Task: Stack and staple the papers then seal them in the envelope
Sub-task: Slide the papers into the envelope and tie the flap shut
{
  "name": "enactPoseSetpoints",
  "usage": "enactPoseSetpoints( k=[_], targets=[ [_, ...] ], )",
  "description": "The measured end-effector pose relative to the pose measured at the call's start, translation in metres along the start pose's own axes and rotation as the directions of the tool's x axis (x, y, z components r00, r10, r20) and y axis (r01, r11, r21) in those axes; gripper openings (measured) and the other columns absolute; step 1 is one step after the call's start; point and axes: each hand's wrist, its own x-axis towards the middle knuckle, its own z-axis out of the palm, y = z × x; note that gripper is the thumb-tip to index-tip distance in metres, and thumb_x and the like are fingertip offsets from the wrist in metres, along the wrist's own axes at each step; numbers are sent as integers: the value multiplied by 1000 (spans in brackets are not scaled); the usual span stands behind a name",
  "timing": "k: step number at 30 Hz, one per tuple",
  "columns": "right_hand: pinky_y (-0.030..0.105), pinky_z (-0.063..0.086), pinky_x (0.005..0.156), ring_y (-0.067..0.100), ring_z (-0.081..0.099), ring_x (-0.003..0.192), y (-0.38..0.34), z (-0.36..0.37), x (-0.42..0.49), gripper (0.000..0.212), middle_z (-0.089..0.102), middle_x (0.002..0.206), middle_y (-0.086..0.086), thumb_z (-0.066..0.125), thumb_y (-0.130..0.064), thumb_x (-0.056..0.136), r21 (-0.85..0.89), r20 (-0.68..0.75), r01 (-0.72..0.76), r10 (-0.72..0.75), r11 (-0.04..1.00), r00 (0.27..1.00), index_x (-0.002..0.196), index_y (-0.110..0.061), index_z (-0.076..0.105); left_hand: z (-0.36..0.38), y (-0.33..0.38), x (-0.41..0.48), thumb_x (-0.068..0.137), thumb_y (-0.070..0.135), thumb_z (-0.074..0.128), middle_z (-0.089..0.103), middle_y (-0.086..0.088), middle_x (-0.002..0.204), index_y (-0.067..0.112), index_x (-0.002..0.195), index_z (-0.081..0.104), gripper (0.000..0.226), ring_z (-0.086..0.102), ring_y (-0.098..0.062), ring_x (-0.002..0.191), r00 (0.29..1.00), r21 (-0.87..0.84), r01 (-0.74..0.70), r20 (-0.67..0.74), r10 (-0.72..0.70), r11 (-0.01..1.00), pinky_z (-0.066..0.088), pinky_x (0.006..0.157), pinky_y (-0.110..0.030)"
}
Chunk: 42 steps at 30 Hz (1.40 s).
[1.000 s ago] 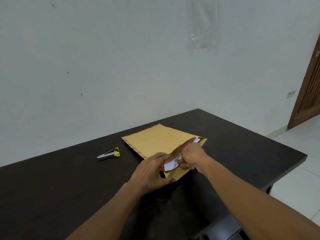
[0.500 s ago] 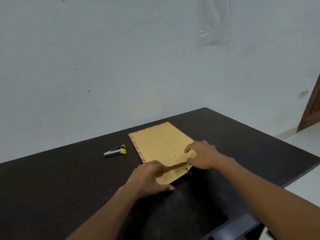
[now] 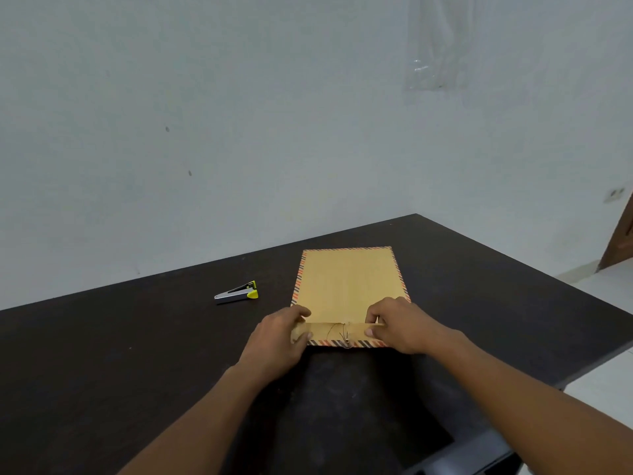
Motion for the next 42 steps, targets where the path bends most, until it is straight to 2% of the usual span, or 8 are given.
enactPoseSetpoints(
  k=[5,10,16,21,26,31,37,42],
  targets=[
    [30,43,79,18,55,96,-11,9,4,16,55,103,-3,67,-35,90,101,12,-18,17,995,1000,103,-25,67,3,-8,-9,90,38,66,48,12,130,33,121,59,32,51,-9,115,996,89,-55,-59,61,994,50,94,-34],
    [41,43,95,22,44,116,-16,16,5,28,49,123,-1,63,-43,90,-159,-10,-7,5,987,1000,115,-32,58,12,-14,-14,94,41,61,43,5,149,32,116,72,26,30,-19,144,995,188,-70,-56,82,980,41,106,-39],
    [34,47,89,17,51,106,-19,11,6,29,56,112,-6,66,-48,86,-142,39,4,2,990,999,108,-30,62,14,-11,-13,98,43,50,46,8,132,29,131,64,39,40,-14,123,999,233,-20,-36,29,972,43,96,-32],
    [26,48,70,13,58,87,-31,14,0,14,51,93,-13,67,-41,88,161,185,-79,49,984,981,97,-30,62,13,-11,-13,99,28,48,56,7,129,24,133,62,37,53,-14,116,1000,136,-12,-17,14,991,44,99,-33],
    [31,55,48,24,69,59,-40,4,-10,7,64,78,11,54,-12,96,409,333,-228,88,883,939,97,-14,61,8,-10,-15,98,23,50,63,8,132,26,128,62,33,53,-13,128,1000,45,19,2,-19,999,29,118,-42],
    [31,55,51,27,72,66,-48,3,-13,14,67,77,13,46,-6,97,496,480,-293,24,817,877,102,-9,59,7,-5,-15,88,66,54,46,8,152,28,142,48,67,27,-15,149,986,4,73,153,-73,997,18,122,-46],
    [29,51,84,16,56,103,-37,18,5,13,60,114,-2,62,-24,91,-13,6,-66,66,998,998,103,-27,65,5,-8,-10,72,80,60,38,10,157,29,146,42,92,22,-16,151,973,50,54,223,-64,997,18,123,-49],
    [28,49,89,16,53,103,-34,21,3,24,48,116,-4,67,-32,88,4,90,-70,69,998,994,110,-28,60,0,-9,-1,76,77,61,26,9,164,31,152,36,92,14,-18,153,958,89,54,276,-76,995,14,123,-50]
  ],
)
